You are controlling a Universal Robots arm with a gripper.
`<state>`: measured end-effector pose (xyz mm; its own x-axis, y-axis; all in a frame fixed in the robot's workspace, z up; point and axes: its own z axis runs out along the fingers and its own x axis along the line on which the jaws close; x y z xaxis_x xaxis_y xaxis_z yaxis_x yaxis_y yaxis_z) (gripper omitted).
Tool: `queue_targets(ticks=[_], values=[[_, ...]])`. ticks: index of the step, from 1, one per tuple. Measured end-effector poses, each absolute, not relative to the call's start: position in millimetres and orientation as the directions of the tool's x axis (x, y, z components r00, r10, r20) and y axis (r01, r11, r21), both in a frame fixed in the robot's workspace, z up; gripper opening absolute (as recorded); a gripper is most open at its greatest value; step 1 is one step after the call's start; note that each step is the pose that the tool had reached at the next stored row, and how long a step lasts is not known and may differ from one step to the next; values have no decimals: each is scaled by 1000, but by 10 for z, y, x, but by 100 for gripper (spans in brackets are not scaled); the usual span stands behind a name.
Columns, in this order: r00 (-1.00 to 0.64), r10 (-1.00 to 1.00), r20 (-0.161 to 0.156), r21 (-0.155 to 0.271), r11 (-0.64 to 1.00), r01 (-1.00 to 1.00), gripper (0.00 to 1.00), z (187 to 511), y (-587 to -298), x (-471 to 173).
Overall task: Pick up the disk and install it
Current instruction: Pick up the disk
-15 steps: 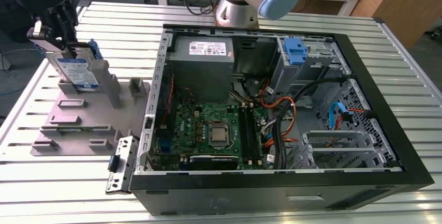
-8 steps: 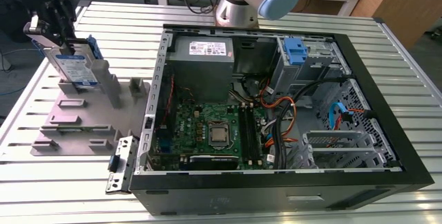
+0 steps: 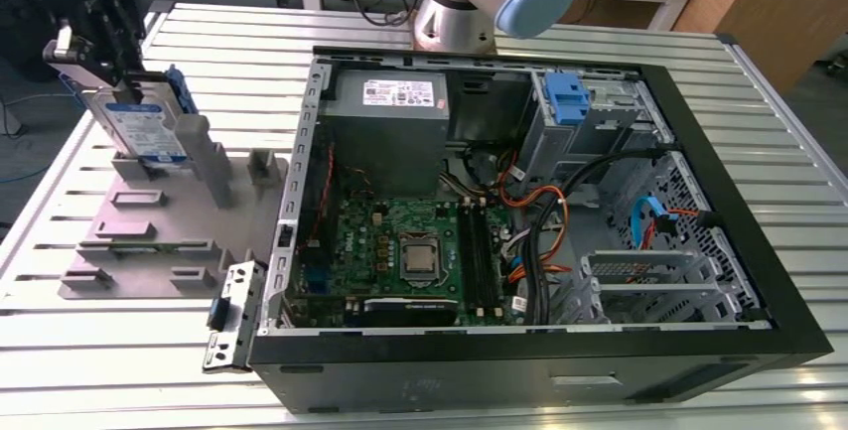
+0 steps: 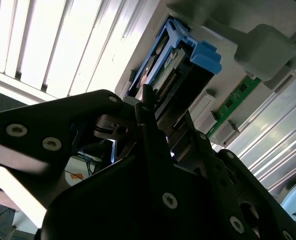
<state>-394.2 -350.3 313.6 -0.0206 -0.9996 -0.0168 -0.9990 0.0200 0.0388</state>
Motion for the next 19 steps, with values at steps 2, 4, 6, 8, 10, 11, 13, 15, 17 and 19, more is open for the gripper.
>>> queue_targets(ticks=[2, 4, 6, 8, 10, 11, 13, 15, 17, 19], values=[[-21, -1000, -17, 39, 20, -999, 35, 3137, -3503, -3942], [-21, -1000, -17, 39, 20, -999, 35, 3139, -3503, -3942], [-21, -1000, -17, 39, 20, -999, 35, 3141, -3503, -3942], [-21, -1000, -17, 39, 20, -999, 35, 3142, -3503, -3942], [-21, -1000, -16, 39, 20, -999, 35, 3162, -3503, -3942], [-21, -1000, -16, 39, 20, -999, 35, 3175, -3503, -3942], [-21, -1000, -16, 39, 20, -999, 35, 3215, -3503, -3942], [-21, -1000, -16, 39, 20, -999, 35, 3256, -3503, -3942], [-21, -1000, -16, 39, 20, -999, 35, 3302, -3503, -3942], [-21, -1000, -16, 39, 20, -999, 35, 3352, -3503, -3942]])
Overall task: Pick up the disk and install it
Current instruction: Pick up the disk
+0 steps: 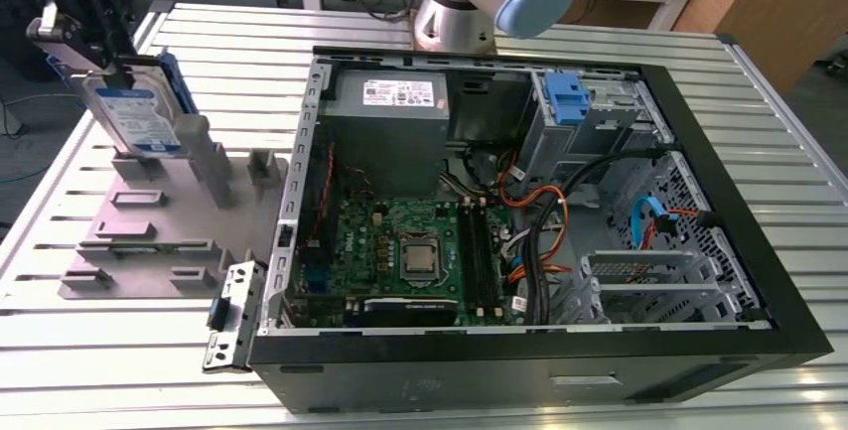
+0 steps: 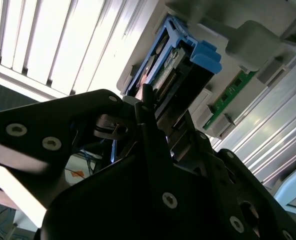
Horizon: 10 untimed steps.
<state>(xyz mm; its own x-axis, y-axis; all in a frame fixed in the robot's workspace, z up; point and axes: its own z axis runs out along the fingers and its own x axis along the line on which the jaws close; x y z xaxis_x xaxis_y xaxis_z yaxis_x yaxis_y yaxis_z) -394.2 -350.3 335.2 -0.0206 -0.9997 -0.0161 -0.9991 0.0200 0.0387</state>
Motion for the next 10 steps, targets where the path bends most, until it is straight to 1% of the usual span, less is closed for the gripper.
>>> queue_targets(ticks=[10], values=[[-21, -1000, -16, 39, 20, -999, 35, 3628, -3500, -3940]])
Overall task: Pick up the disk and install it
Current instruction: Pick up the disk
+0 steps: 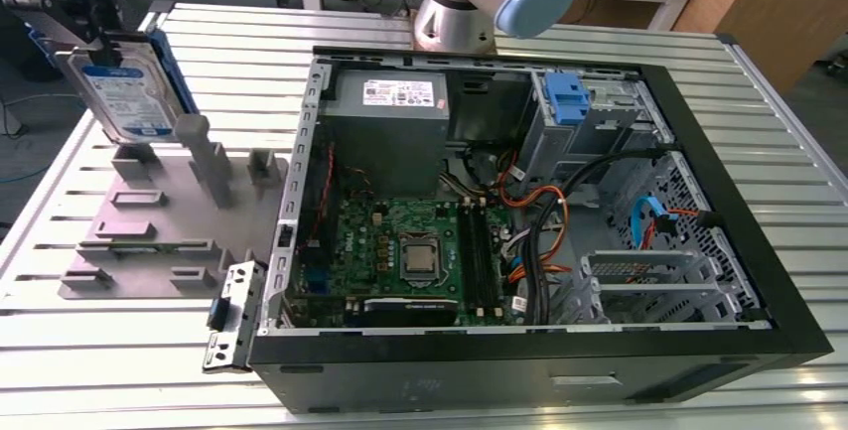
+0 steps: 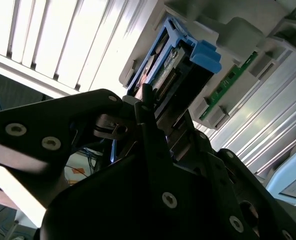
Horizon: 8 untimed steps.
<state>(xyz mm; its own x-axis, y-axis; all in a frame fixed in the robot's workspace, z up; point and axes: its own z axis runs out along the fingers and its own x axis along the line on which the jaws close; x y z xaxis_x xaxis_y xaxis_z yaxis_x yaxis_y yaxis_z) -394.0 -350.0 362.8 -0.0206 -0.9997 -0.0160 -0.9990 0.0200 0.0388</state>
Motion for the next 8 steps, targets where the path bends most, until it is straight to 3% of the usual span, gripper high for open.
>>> queue_targets(ticks=[8], values=[[-21, -1000, -16, 39, 20, -999, 35, 3802, -3499, -3936]])
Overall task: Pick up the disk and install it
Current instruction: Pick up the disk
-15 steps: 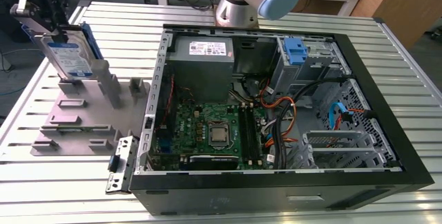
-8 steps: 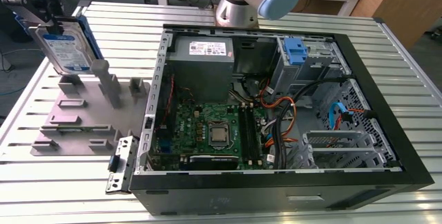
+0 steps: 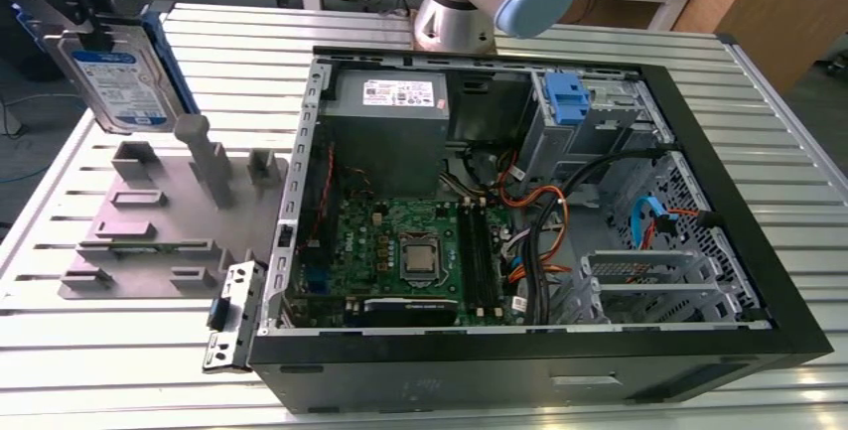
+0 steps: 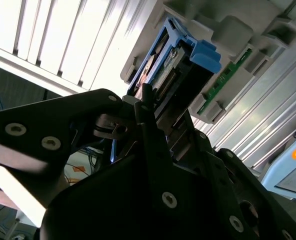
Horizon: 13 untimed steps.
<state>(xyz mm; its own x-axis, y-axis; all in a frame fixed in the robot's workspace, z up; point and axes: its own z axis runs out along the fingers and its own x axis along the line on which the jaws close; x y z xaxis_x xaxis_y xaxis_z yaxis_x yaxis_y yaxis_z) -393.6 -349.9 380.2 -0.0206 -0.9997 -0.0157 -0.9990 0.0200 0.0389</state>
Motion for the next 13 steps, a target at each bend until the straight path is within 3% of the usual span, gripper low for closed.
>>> queue_targets(ticks=[13], values=[[-21, -1000, -16, 39, 20, -999, 35, 4024, -3498, -3936]])
